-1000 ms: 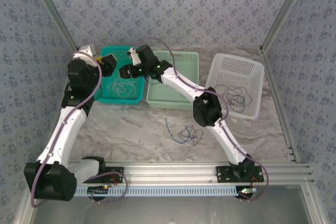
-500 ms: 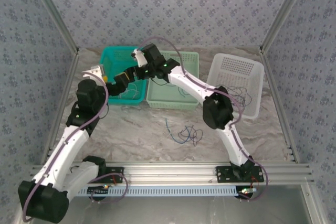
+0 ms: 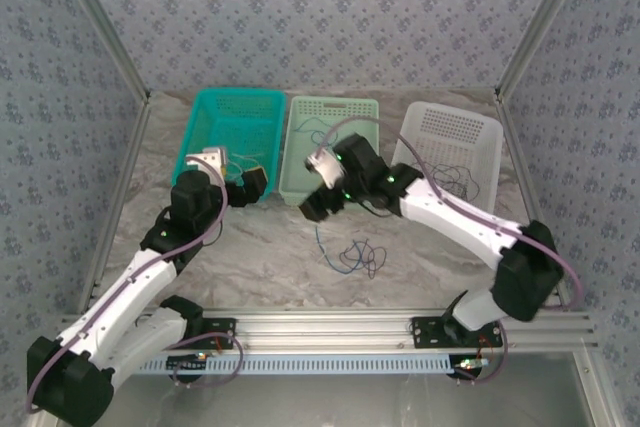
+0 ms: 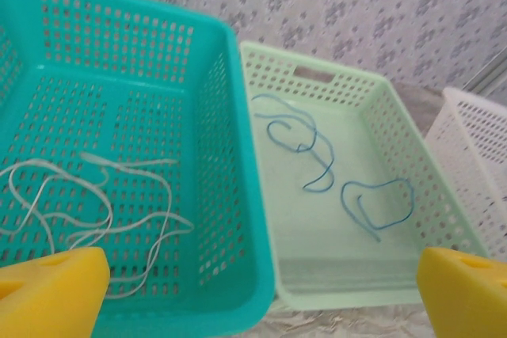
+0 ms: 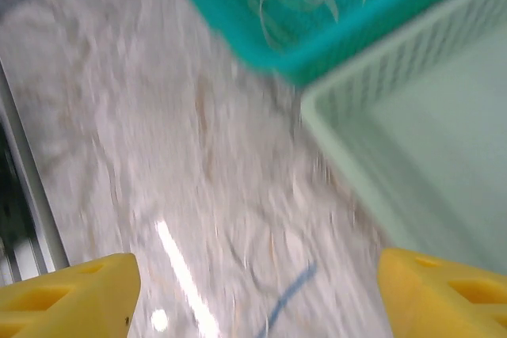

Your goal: Untangle the cables

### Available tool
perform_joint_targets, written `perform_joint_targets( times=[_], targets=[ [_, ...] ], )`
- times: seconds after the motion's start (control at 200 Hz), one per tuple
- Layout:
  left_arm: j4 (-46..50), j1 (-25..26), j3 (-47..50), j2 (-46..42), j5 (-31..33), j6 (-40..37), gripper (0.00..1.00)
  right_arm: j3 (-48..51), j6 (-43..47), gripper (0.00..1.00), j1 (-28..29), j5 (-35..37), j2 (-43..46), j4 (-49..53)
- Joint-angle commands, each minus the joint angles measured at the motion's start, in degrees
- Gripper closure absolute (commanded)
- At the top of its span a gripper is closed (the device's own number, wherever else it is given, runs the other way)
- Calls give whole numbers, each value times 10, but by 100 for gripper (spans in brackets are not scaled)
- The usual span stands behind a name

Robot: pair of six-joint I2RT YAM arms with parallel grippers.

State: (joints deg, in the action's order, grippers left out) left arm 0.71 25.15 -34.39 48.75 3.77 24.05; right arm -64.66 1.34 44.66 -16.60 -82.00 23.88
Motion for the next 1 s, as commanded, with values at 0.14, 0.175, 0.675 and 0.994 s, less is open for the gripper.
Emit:
perform_joint_targets(
  times=[0.14, 0.175, 0.675, 0.994],
  targets=[
    [-7, 2, 5, 1, 19, 4, 0, 194, 8, 27, 38, 65, 91, -45],
    [-7, 3, 5, 1, 19, 5, 1, 209, 4, 28, 44, 63, 94, -59],
    [2, 2, -1, 0, 17, 21, 1, 227, -16, 37, 132, 102, -20, -96],
    [11, 2, 6, -20, 26, 21, 1, 214, -9, 77, 138, 115, -51, -87]
  ],
)
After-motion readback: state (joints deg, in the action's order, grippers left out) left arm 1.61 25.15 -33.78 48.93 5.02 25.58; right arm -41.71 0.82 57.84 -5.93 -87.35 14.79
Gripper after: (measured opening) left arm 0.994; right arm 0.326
